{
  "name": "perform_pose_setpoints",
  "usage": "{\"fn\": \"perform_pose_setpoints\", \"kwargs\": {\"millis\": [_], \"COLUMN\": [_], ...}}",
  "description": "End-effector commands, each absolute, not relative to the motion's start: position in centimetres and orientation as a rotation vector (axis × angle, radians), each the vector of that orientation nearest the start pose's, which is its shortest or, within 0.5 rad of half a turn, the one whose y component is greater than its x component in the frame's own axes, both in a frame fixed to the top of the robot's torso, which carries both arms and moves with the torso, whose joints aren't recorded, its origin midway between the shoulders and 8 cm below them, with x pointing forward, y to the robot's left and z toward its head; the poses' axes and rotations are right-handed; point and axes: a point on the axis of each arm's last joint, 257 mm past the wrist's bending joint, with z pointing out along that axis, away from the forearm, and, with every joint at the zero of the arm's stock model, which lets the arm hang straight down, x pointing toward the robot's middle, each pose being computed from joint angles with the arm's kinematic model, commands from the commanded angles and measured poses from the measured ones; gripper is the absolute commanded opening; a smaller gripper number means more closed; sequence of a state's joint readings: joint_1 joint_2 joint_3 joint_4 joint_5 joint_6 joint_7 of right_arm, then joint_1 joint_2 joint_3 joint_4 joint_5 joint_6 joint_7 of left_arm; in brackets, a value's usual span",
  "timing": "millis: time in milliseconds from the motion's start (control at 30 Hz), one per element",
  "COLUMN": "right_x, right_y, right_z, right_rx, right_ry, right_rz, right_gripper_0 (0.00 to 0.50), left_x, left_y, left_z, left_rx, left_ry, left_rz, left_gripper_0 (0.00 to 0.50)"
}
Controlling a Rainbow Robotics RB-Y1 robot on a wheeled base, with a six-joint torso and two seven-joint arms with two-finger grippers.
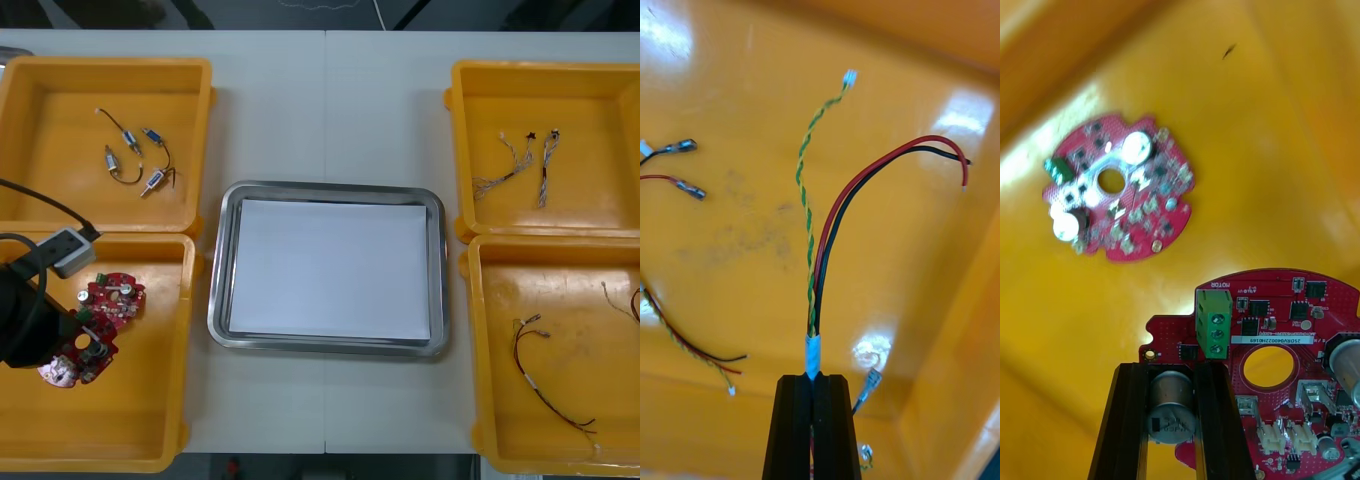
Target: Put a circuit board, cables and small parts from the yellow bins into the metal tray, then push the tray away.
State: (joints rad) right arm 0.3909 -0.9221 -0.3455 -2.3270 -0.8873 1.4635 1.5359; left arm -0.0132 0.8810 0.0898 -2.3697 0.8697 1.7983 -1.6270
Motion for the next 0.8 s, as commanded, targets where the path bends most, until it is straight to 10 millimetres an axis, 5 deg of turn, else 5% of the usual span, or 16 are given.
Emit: {"fn": "perform_pose_setpoints", "kwargs": {"millis": [33,300,800], "right_x": [30.5,30.5,32.3], "right_y": [-40.1,-38.7,-33.6], "right_z": [-18.8,-14.6,-10.6], "right_rx": [-0.434,-0.552,-0.833], "right_ry": [2.597,2.573,2.455], "right_rz": [-0.215,-0.314,-0.358], "right_gripper_0": [0.000,0.000,0.000], "left_x": [34.4,36.1,38.7], "left_y": [28.7,22.9,13.8], "left_z": [-19.0,-17.8,-19.6], "left_rx": [0.770,0.848,0.927], "left_ry": [2.618,2.548,2.504], "left_rz": [0.157,0.087,0.029], "left_gripper_0": [0.001,0.000,0.001]}}
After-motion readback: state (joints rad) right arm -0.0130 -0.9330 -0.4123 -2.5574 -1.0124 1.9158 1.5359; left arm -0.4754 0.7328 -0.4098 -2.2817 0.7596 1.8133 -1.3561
